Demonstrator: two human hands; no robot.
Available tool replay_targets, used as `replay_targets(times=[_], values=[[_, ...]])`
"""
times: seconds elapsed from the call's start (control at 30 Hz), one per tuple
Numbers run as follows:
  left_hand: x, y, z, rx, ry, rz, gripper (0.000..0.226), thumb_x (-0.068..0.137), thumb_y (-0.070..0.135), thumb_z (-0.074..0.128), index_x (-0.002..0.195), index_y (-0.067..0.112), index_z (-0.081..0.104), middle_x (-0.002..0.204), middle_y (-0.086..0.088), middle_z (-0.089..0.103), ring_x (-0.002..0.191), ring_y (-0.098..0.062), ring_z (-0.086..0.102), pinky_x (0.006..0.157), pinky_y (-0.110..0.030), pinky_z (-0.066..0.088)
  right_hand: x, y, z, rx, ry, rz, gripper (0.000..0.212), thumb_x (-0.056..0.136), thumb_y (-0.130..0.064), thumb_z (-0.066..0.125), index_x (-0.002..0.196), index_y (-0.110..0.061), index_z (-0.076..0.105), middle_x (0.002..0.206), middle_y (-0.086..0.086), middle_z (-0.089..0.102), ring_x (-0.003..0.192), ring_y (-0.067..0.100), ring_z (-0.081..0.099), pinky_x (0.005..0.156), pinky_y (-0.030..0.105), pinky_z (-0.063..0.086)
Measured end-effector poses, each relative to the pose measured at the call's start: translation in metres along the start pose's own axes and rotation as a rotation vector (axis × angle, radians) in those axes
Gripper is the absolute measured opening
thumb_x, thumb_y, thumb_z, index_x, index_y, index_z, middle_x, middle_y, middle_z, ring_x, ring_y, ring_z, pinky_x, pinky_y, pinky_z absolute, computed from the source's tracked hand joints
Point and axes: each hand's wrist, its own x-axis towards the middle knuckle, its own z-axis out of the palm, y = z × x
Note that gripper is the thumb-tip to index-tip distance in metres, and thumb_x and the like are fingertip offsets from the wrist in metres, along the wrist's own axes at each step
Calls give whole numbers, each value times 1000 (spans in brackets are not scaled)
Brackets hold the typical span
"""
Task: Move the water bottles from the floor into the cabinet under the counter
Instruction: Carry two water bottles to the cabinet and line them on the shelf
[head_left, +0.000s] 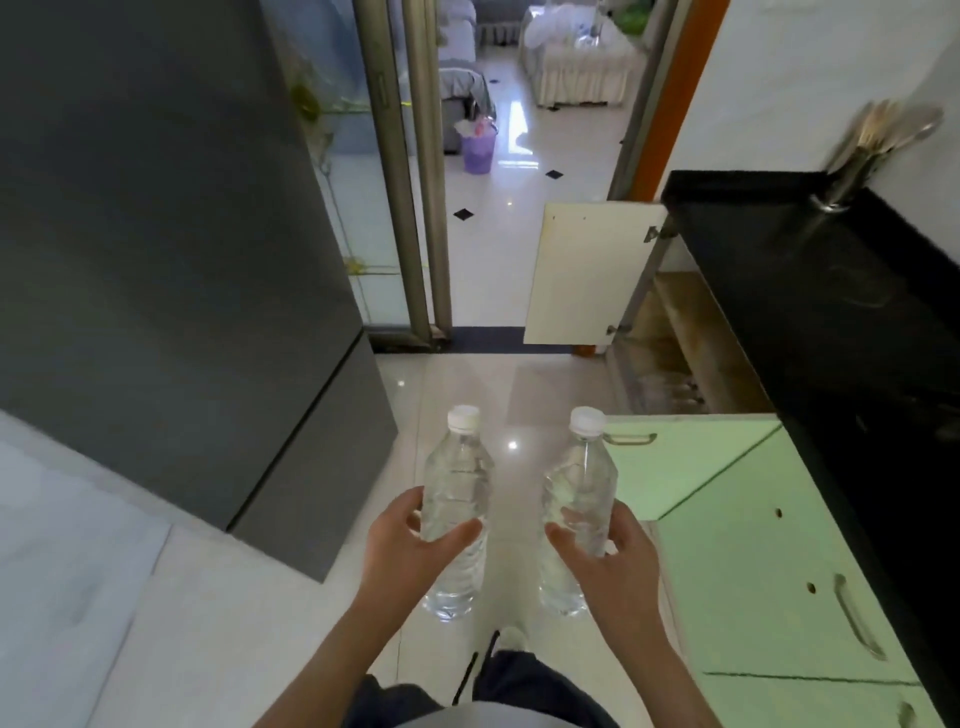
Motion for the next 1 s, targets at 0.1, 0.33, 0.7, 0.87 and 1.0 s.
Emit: replay_targets(times=[0.1, 0.33, 0.7, 0.87, 1.0], values=[[58, 32, 9, -18, 37, 24, 34, 66, 44, 83, 93, 33, 65, 82, 11, 68, 74, -9, 62, 61, -18, 45, 70, -20, 2, -22, -29, -29, 37, 73, -22, 87, 106, -21, 68, 94, -6, 73, 85, 6, 69, 73, 22, 56], [176, 72, 29, -97, 31, -3, 46, 58, 58, 78, 94, 31, 69, 85, 12, 73, 79, -10, 68, 70, -27, 56, 188, -32, 25, -34, 26, -50, 40, 74, -24, 85, 108, -18, 66, 93, -2, 72, 82, 9, 69, 64, 14, 54], [408, 118, 61, -28, -317, 54, 36, 73, 33, 83, 105, 27, 67, 90, 9, 70, 80, -8, 65, 62, -18, 50, 346, -49, 92, 17, 324, 178, 38, 73, -27, 86, 105, -19, 66, 95, -1, 70, 80, 4, 68, 61, 9, 48], [502, 166, 81, -6, -492, 119, 35, 75, 31, 82, 106, 32, 67, 90, 10, 72, 79, 0, 66, 58, -12, 50, 404, -80, 95, 96, 487, 226, 34, 75, -23, 85, 103, -23, 66, 91, -7, 72, 78, -3, 67, 60, 8, 50], [552, 197, 121, 4, -621, 122, 35, 73, 29, 84, 104, 29, 68, 90, 10, 73, 79, -3, 69, 64, -19, 56, 437, -81, 87, 110, 638, 268, 32, 74, -24, 86, 100, -21, 68, 88, -5, 73, 79, 4, 69, 66, 16, 54]])
